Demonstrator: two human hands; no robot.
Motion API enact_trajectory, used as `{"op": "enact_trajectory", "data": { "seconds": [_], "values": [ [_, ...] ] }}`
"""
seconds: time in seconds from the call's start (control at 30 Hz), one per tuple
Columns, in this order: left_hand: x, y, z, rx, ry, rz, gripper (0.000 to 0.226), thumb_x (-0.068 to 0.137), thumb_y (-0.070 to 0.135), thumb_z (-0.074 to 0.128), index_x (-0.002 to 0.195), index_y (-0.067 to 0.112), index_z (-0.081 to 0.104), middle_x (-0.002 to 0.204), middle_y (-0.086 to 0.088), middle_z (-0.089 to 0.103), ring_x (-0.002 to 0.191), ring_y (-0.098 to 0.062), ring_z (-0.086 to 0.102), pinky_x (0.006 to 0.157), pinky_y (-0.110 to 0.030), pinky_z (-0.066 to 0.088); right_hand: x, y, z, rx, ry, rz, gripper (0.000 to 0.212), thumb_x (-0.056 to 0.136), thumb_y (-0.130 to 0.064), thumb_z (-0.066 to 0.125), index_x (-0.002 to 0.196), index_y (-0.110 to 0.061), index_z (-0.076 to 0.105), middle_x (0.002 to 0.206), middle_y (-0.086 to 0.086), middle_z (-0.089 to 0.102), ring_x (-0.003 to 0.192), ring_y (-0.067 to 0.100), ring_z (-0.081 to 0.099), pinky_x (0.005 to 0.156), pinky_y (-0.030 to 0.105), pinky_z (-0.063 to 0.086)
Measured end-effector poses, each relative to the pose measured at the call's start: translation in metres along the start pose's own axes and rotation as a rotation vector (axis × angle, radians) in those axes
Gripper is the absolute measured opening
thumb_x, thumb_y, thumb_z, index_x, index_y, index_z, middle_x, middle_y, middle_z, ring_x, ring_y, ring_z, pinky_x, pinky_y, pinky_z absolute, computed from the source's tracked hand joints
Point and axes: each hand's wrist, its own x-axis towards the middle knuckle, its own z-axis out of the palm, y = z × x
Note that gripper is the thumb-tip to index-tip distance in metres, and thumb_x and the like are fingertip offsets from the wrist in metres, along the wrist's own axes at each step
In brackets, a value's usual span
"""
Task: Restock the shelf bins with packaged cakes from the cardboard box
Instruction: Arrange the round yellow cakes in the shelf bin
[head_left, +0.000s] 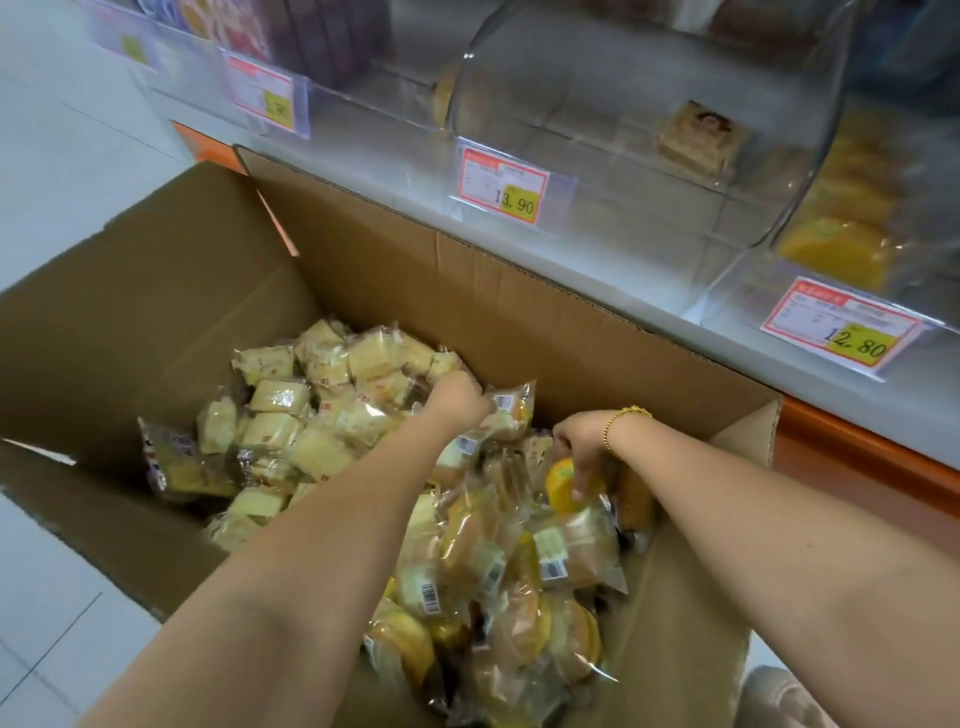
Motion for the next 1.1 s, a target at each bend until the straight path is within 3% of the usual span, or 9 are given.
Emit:
{"op": "enact_trajectory", "data": {
  "seconds": [0.2, 0.33, 0.43, 0.57, 0.63, 0.73, 0.83, 0.9, 1.1],
  "values": [
    [0.019, 0.032, 0.034, 0.152, 0.08, -0.049, 0.025, 0.095, 0.02, 0.054, 0.105, -0.002, 0.063, 0.109, -0.015, 0.065, 0.102, -0.032, 0.062, 0.08, -0.033, 0.048, -0.052, 0.002, -0.03, -0.251, 0.149, -0.07, 0.041, 0.085, -0.046, 0.065, 0.108, -0.013, 0.061, 0.097, 0.002, 0.053, 0.092, 0.025, 0.057, 0.078, 0.029, 0.046],
    [0.022, 0.035, 0.048, 0.175, 0.12, -0.071, 0.035, 0.088, 0.031, 0.065, 0.105, 0.001, 0.06, 0.101, -0.011, 0.066, 0.096, -0.031, 0.064, 0.074, -0.033, 0.048, -0.105, -0.001, -0.031, -0.319, 0.393, -0.014, 0.047, 0.08, -0.055, 0.068, 0.104, -0.015, 0.063, 0.094, 0.0, 0.054, 0.099, 0.024, 0.06, 0.072, 0.031, 0.045],
    [0.018, 0.03, 0.063, 0.172, 0.111, -0.069, 0.06, 0.085, 0.036, 0.064, 0.126, 0.0, 0.039, 0.118, -0.016, 0.06, 0.11, -0.034, 0.059, 0.083, -0.037, 0.047, -0.132, 0.014, -0.023, -0.112, 0.596, -0.019, 0.048, 0.073, -0.058, 0.072, 0.087, -0.014, 0.056, 0.085, 0.0, 0.055, 0.08, 0.022, 0.054, 0.066, 0.029, 0.042],
    [0.009, 0.024, 0.071, 0.125, 0.175, -0.097, 0.065, 0.084, 0.035, 0.067, 0.13, 0.002, 0.033, 0.117, -0.016, 0.061, 0.107, -0.034, 0.06, 0.072, -0.035, 0.042, -0.155, 0.032, -0.01, 0.265, 0.722, -0.151, 0.051, 0.074, -0.058, 0.071, 0.108, -0.021, 0.063, 0.102, -0.011, 0.063, 0.087, 0.01, 0.057, 0.073, 0.027, 0.046],
    [0.004, 0.022, 0.06, 0.031, 0.188, -0.122, 0.057, 0.085, 0.032, 0.068, 0.126, 0.002, 0.042, 0.111, -0.016, 0.064, 0.101, -0.034, 0.062, 0.068, -0.032, 0.041, -0.165, 0.039, -0.003, 0.449, 0.72, -0.221, 0.041, 0.078, -0.049, 0.071, 0.107, -0.022, 0.058, 0.102, -0.013, 0.061, 0.088, 0.006, 0.056, 0.076, 0.023, 0.045],
    [-0.002, 0.01, 0.042, -0.107, 0.178, -0.168, 0.061, 0.084, 0.029, 0.073, 0.13, 0.0, 0.045, 0.111, -0.017, 0.064, 0.099, -0.031, 0.062, 0.067, -0.032, 0.044, -0.175, 0.053, 0.01, 0.689, 0.673, -0.32, 0.04, 0.077, -0.046, 0.073, 0.101, -0.018, 0.058, 0.101, -0.001, 0.069, 0.091, 0.015, 0.066, 0.086, 0.038, 0.054],
    [-0.012, 0.004, 0.039, -0.08, 0.151, -0.17, 0.062, 0.084, 0.026, 0.073, 0.132, 0.002, 0.042, 0.113, -0.016, 0.063, 0.095, -0.029, 0.061, 0.071, -0.032, 0.046, -0.195, 0.068, 0.026, 0.897, 0.621, -0.353, 0.052, 0.072, -0.054, 0.072, 0.1, -0.012, 0.065, 0.089, 0.0, 0.072, 0.078, 0.015, 0.067, 0.072, 0.032, 0.054],
    [-0.016, 0.007, 0.047, 0.0, 0.15, -0.141, 0.065, 0.086, 0.027, 0.07, 0.137, 0.006, 0.036, 0.109, -0.015, 0.065, 0.085, -0.026, 0.059, 0.07, -0.035, 0.05, -0.209, 0.079, 0.041, 1.038, 0.586, -0.36, 0.039, 0.078, -0.043, 0.071, 0.102, -0.012, 0.066, 0.086, -0.001, 0.073, 0.072, 0.01, 0.066, 0.065, 0.025, 0.05],
    [-0.008, 0.018, 0.069, 0.133, 0.119, -0.071, 0.077, 0.088, 0.035, 0.063, 0.148, 0.014, 0.02, 0.119, -0.015, 0.062, 0.106, -0.032, 0.06, 0.08, -0.036, 0.048, -0.227, 0.105, 0.069, 1.23, 0.556, -0.325, 0.051, 0.069, -0.037, 0.074, 0.111, -0.008, 0.065, 0.101, 0.008, 0.074, 0.092, 0.023, 0.071, 0.086, 0.038, 0.056]
  ]
}}
